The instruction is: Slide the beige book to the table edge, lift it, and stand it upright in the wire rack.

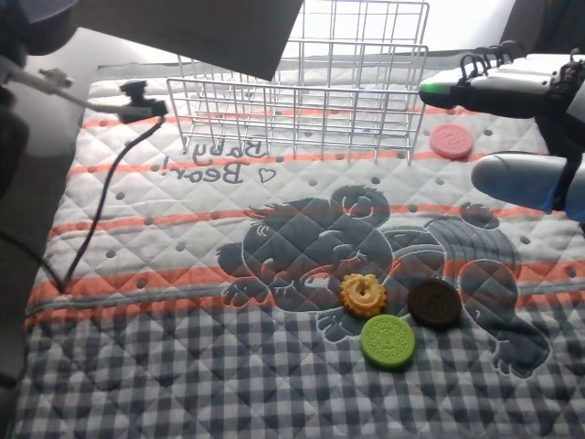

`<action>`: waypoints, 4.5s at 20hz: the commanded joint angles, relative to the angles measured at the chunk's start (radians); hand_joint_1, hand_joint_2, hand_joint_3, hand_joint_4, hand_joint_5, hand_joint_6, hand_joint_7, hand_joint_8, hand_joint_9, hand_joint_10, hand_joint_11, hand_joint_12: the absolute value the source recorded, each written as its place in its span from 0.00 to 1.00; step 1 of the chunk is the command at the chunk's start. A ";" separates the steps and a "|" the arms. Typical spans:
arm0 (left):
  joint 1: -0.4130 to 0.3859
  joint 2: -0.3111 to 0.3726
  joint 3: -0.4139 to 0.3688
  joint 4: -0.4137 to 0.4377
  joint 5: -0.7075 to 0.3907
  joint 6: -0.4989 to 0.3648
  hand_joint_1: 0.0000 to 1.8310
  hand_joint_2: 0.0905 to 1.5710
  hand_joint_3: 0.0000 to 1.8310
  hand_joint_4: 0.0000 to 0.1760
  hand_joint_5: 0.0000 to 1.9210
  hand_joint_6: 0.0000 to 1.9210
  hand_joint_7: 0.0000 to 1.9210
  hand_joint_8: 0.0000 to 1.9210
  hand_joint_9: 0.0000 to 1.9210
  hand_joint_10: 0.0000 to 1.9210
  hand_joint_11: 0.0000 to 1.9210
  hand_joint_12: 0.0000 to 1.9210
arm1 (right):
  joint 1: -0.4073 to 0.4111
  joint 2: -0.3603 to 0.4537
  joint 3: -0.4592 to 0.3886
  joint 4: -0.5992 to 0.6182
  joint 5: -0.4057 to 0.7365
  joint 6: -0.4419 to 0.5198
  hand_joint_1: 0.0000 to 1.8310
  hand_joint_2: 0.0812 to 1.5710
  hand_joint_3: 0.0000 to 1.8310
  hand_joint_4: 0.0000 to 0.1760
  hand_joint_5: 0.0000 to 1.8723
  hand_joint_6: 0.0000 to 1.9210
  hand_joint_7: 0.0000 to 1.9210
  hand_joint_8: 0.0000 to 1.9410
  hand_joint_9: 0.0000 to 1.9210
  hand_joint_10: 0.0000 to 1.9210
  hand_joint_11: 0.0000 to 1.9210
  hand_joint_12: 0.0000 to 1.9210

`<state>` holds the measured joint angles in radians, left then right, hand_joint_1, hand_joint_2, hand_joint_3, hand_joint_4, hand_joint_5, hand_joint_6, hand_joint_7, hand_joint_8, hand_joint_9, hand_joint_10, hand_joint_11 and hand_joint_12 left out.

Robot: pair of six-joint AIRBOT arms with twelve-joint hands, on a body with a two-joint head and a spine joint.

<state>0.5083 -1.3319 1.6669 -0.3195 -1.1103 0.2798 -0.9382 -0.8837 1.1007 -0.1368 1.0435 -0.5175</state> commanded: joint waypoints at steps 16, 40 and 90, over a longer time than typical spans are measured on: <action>0.021 -0.147 0.179 -0.123 -0.054 -0.089 0.75 0.65 0.01 0.00 0.51 0.44 0.59 0.36 0.62 0.42 0.60 0.40 | 0.006 -0.041 0.039 0.028 0.187 0.003 0.00 0.83 0.00 0.00 0.19 0.00 0.21 0.00 0.23 0.01 0.23 0.02; -0.007 -0.206 0.318 0.063 0.140 -0.138 0.76 0.67 0.00 0.00 0.49 0.50 0.55 0.43 0.54 0.53 0.54 0.38 | 0.006 -0.069 0.062 0.013 0.194 0.007 0.00 0.86 0.00 0.00 0.18 0.00 0.19 0.00 0.18 0.00 0.19 0.00; 0.131 -0.061 0.085 0.090 -0.031 -0.135 0.63 0.69 0.00 0.00 0.51 0.51 0.38 0.76 0.33 0.91 0.31 1.00 | 0.005 -0.071 0.047 0.035 0.209 0.015 0.00 0.86 0.00 0.00 0.18 0.00 0.18 0.00 0.18 0.00 0.20 0.01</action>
<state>0.6399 -1.4010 1.7535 -0.2340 -1.0409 0.1570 -0.9382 -0.9501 1.1484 -0.1310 1.1271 -0.5087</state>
